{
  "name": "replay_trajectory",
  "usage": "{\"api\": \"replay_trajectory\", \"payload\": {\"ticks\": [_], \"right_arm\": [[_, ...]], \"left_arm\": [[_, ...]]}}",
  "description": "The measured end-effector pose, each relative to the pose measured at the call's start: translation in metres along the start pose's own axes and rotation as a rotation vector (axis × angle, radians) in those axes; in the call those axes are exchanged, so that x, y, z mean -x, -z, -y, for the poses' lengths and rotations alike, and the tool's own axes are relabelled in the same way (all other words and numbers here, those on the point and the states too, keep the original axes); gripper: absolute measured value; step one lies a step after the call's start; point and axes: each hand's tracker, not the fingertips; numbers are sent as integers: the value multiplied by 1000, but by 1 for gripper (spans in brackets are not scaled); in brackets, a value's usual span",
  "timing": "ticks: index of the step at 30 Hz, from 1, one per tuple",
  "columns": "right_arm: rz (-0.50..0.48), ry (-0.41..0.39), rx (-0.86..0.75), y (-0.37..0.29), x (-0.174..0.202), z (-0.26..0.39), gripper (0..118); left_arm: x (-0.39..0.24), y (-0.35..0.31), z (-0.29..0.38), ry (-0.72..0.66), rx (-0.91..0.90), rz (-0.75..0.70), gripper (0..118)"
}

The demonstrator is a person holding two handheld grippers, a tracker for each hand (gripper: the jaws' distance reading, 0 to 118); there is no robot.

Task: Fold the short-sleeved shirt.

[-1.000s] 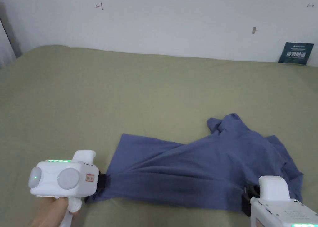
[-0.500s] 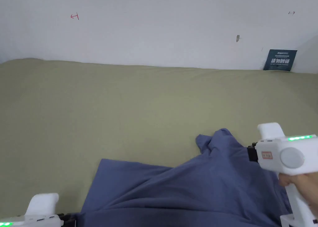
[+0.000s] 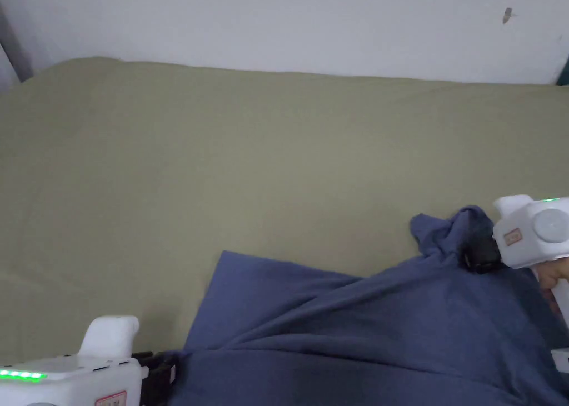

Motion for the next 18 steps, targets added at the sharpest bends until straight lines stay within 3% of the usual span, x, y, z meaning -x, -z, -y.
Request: {"api": "replay_trajectory", "payload": {"ticks": [1,2,3,9,12,15,18], "right_arm": [[19,-39,-29,-8,4,2,23],[22,-82,-55,-14,6,1,3],[66,-90,-63,-20,12,2,3],[47,-71,-186,-102,7,10,3],[84,-83,-272,-157,-3,19,3],[90,-9,-369,-219,-16,33,3],[120,15,-454,-281,-30,49,3]], "left_arm": [[2,1,2,1,0,1,5],[3,2,2,0,2,1,6],[4,1,0,-5,5,3,6],[19,-17,-9,-29,-16,15,6],[17,-42,-22,-35,-58,50,5],[-5,-78,-33,8,-132,44,5],[-26,-121,-48,39,-201,48,5]]}}
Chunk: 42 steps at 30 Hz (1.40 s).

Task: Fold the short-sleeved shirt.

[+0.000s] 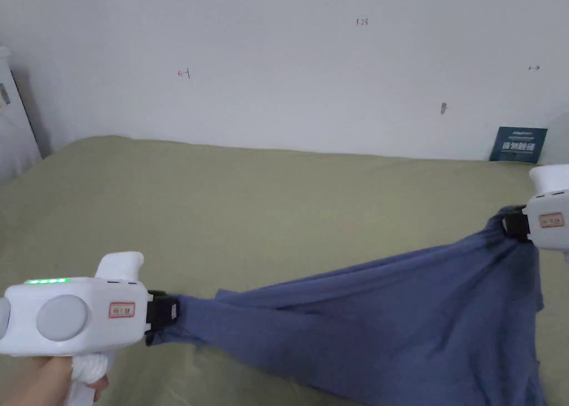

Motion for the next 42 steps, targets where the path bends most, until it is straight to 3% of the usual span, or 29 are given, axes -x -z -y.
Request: {"api": "replay_trajectory", "payload": {"ticks": [5,11,16,24,31,42], "right_arm": [[17,75,-148,-91,-23,-19,3],[78,63,-295,-164,-25,-52,3],[93,65,-351,-185,-21,-86,3],[142,27,-375,-158,-10,-148,3],[152,37,-393,-113,-12,-200,3],[196,-14,-410,-45,-12,-274,3]], "left_arm": [[-31,-54,-58,66,-112,-15,5],[-77,-109,-127,163,-236,-92,5],[-97,-134,-167,182,-280,-150,5],[-108,-130,-210,175,-319,-237,5],[-114,-94,-257,160,-332,-307,5],[-116,-28,-343,118,-389,-342,5]]}}
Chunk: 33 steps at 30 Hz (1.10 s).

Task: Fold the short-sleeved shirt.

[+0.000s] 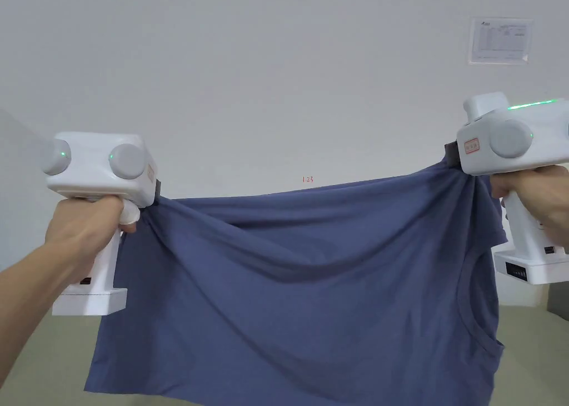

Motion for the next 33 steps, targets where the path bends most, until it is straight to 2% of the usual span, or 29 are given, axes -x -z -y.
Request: {"api": "replay_trajectory", "payload": {"ticks": [5,9,12,14,18,20,23,27,30,33], "right_arm": [[4,31,7,43,16,15,3],[17,25,12,73,32,47,3],[26,25,48,95,42,83,3],[-4,69,103,106,50,114,3],[-41,34,188,109,67,190,3],[-56,53,240,101,72,232,3],[-91,94,285,77,76,286,3],[-105,73,321,36,77,330,3],[-129,154,342,-2,71,353,3],[-130,162,364,-42,67,373,3]], "left_arm": [[-8,54,4,-26,11,-47,5],[-14,90,24,-44,7,-46,5],[-17,122,59,-17,49,-47,5],[-15,145,90,-19,93,-49,5],[-13,174,159,23,195,-25,5],[-12,180,198,53,243,-14,5],[-5,172,242,70,280,0,5],[10,138,277,88,299,22,5],[20,103,294,86,295,43,5],[28,68,312,109,302,70,5]]}}
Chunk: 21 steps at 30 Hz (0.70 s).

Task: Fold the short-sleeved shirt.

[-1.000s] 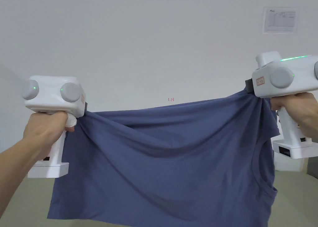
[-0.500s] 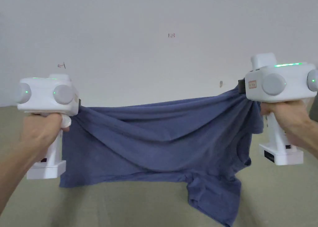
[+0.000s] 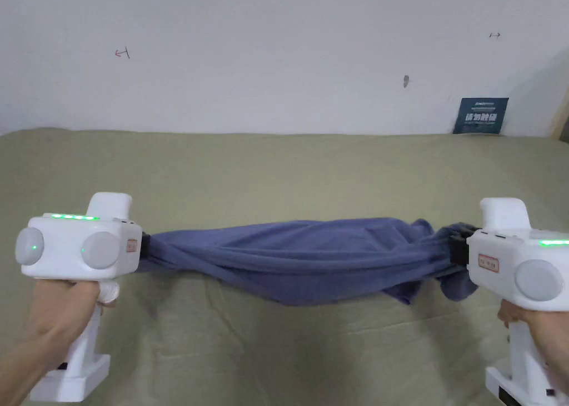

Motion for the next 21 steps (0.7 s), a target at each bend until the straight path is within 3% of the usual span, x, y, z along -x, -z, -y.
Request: {"api": "replay_trajectory", "payload": {"ticks": [13,21], "right_arm": [[-45,27,145,-104,-11,123,3],[-65,40,190,-121,-13,155,3]], "left_arm": [[30,-88,138,-65,67,96,5],[43,-104,180,-117,98,123,5]]}}
